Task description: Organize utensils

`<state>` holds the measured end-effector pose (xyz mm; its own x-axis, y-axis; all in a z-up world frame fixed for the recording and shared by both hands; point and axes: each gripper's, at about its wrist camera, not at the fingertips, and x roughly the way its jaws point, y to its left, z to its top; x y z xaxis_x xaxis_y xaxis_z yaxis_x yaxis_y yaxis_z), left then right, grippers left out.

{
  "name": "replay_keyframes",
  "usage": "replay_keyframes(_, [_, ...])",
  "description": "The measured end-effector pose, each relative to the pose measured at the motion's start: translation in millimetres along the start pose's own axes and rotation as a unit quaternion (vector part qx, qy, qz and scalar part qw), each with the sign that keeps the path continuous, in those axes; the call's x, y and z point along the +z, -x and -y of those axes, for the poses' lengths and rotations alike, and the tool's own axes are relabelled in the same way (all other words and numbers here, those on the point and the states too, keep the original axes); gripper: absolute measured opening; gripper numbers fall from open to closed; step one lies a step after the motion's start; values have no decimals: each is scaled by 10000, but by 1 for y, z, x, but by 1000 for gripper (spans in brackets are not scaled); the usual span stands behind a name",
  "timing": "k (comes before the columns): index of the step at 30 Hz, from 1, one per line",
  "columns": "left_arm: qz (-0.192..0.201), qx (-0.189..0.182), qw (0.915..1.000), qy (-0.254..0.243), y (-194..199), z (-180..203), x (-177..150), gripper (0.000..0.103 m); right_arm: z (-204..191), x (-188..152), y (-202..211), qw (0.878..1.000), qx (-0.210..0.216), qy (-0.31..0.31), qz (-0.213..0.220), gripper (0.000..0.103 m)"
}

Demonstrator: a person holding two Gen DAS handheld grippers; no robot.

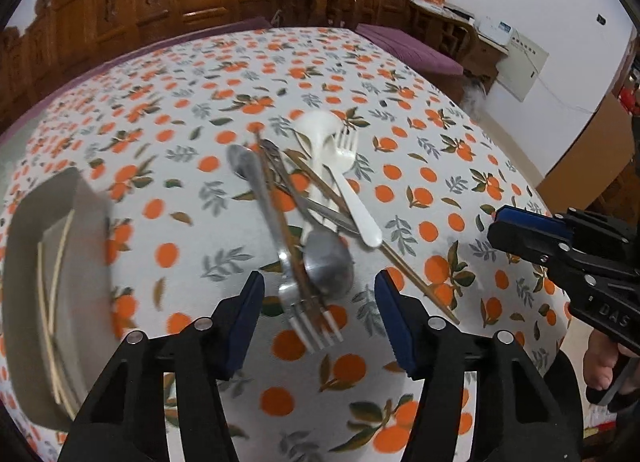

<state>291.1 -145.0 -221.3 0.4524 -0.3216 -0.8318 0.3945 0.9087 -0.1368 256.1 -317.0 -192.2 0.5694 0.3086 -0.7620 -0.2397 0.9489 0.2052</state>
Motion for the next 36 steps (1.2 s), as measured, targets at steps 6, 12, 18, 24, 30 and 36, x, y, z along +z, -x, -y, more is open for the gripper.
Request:
replay_keyframes(6, [-158, -49, 9999, 50, -17, 5, 4, 45, 6, -2, -3, 10000, 14, -84, -45, 22])
replay_keyframes(12, [-267, -14, 9996, 130, -27, 3, 5, 34, 6, -2, -4, 10000, 24, -71, -36, 22])
replay_keyframes(18, [-314, -53, 9994, 167, -29, 3, 6, 15, 10, -2, -4, 9999, 13, -133, -39, 22])
replay_keyframes(24, [-374, -33, 9992, 168, -35, 8, 8, 15, 10, -2, -3, 9999, 17, -124, -39, 22])
replay_keyframes(30, [-382, -115, 9990, 211, -41, 12, 14, 36, 10, -2, -2, 9999, 13, -134, -35, 22])
replay_keyframes(36, [-432, -21, 9988, 240, -50, 14, 14, 39, 14, -1, -2, 9998, -2, -201, -31, 22])
